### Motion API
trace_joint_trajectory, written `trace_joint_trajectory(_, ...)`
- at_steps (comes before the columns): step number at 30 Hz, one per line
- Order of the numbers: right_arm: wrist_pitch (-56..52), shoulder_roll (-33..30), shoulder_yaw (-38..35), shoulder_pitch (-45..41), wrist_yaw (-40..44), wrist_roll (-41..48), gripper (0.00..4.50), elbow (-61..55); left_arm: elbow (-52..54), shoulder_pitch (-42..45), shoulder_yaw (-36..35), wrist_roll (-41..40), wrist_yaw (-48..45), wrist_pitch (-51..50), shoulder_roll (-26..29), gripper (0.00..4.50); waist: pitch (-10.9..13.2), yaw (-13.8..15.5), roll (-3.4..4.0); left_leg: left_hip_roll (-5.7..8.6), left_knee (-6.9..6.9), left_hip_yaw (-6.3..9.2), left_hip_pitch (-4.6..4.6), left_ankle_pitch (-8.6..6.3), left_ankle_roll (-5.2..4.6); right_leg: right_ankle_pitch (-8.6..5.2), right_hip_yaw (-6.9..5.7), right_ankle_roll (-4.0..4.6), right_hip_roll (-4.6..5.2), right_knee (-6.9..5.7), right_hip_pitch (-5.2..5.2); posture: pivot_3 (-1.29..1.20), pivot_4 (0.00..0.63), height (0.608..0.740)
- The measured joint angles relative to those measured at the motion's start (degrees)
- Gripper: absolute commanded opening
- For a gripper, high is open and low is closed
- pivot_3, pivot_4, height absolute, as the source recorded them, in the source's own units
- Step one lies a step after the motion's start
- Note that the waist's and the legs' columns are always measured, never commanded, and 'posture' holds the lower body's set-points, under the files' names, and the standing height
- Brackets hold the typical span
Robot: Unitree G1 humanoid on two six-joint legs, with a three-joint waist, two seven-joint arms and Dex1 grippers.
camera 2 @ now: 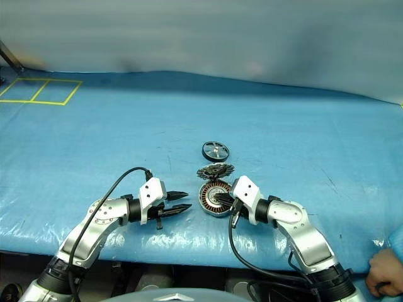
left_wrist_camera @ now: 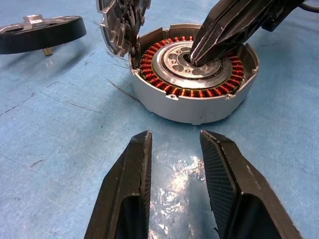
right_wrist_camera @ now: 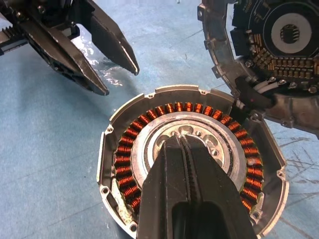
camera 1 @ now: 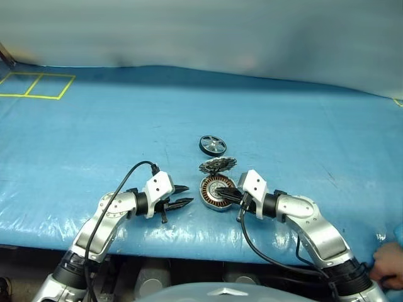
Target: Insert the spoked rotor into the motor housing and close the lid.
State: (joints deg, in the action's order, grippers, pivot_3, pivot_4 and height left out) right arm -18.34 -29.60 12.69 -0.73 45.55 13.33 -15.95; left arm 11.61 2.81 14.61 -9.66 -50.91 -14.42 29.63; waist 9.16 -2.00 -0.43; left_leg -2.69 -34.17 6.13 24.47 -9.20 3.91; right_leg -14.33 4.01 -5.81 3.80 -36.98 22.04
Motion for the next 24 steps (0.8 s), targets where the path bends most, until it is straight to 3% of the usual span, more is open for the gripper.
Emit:
trace_joint_trajectory(10,0.2,0.4,-0.8,-1.6,0.7,1.1,0.03,0.3,0.0,-0.5,0.0,0.0,0.4,0.0,0.0,1.6,0.0,0.0,0.0,0.0,0.0,0.0,0.01,0.0,0.0,0.0,0.0,0.0,0.0,0.01,0.01,0.0,0.15,0.74)
trace_joint_trajectory(24,1.9,-0.6,1.6,-3.6,0.7,-3.8,0.03,3.0,0.0,-1.0,0.0,0.0,0.9,0.0,0.0,1.6,0.0,0.0,0.01,0.0,0.0,0.0,-0.01,0.0,0.0,0.0,0.0,0.0,0.0,0.01,0.0,0.0,0.15,0.74)
